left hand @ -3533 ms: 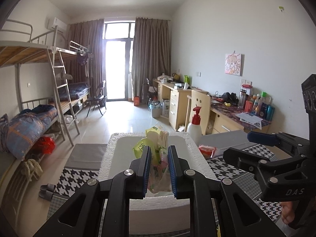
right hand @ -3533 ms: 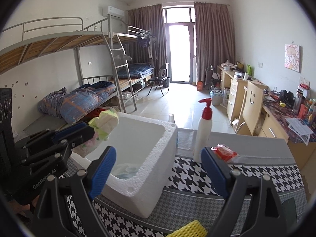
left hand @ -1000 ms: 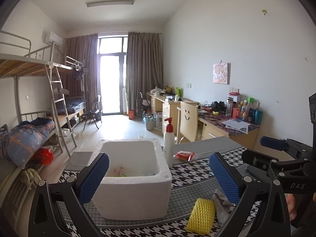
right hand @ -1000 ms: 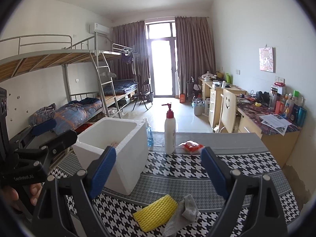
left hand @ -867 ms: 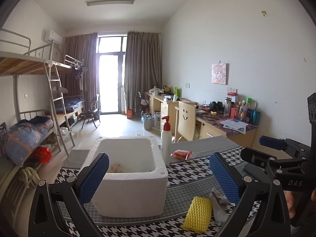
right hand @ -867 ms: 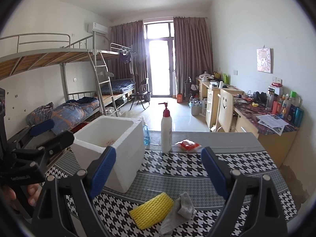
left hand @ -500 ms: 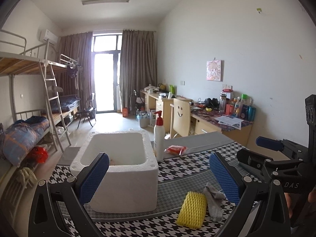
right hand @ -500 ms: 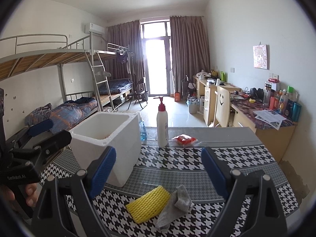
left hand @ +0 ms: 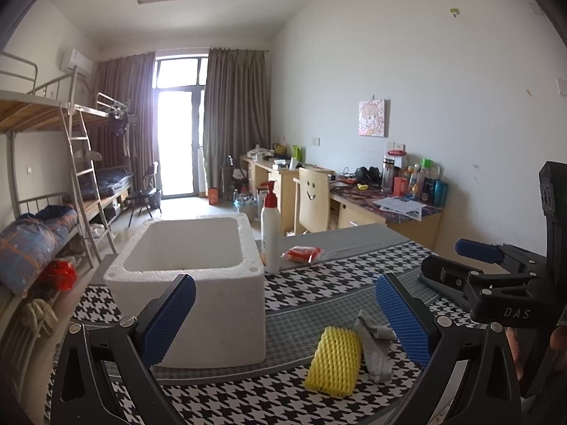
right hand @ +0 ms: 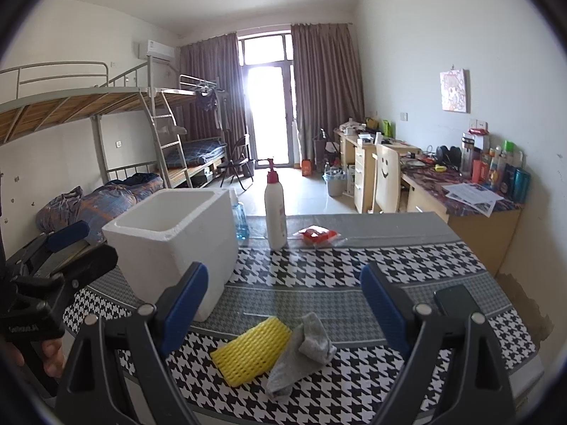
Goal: Organize soft objects
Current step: 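Move left gripper to the yellow foam net while right gripper approaches the grey sock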
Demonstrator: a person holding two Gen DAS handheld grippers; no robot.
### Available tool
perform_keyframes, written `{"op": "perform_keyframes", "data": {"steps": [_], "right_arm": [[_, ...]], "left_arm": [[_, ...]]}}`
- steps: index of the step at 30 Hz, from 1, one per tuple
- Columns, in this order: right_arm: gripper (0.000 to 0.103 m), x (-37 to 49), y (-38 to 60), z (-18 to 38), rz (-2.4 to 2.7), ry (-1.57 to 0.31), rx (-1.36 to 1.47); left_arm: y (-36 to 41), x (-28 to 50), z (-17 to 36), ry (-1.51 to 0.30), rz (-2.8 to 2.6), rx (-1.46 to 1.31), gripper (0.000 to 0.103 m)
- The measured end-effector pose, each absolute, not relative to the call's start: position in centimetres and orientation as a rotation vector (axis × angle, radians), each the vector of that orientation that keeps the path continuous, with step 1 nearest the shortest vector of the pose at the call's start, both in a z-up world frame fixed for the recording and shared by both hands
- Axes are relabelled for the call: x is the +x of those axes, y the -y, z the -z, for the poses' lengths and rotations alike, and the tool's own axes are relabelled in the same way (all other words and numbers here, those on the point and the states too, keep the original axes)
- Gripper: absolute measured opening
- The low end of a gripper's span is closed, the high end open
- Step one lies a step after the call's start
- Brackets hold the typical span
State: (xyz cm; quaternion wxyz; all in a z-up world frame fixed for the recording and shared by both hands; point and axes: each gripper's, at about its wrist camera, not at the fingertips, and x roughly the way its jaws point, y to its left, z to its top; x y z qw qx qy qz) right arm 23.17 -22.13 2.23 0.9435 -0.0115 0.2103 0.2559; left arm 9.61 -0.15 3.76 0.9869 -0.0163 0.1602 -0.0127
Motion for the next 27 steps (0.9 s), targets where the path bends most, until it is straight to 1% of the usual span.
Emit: {"op": "perform_keyframes", "data": {"steps": [12,27], "right_arm": [[0.091,22.8,22.6,-1.1,-0.509,-0.440,-0.032],[0.091,23.4,22.6,1.5,-0.492,-0.505,-0.027]], "left_arm": [[0.6,9.7,-2.4,-0.349,0.037,-0.047,0.102],[1.7,10.8,1.0,-0.425,0.055,-0.035,0.102]]}}
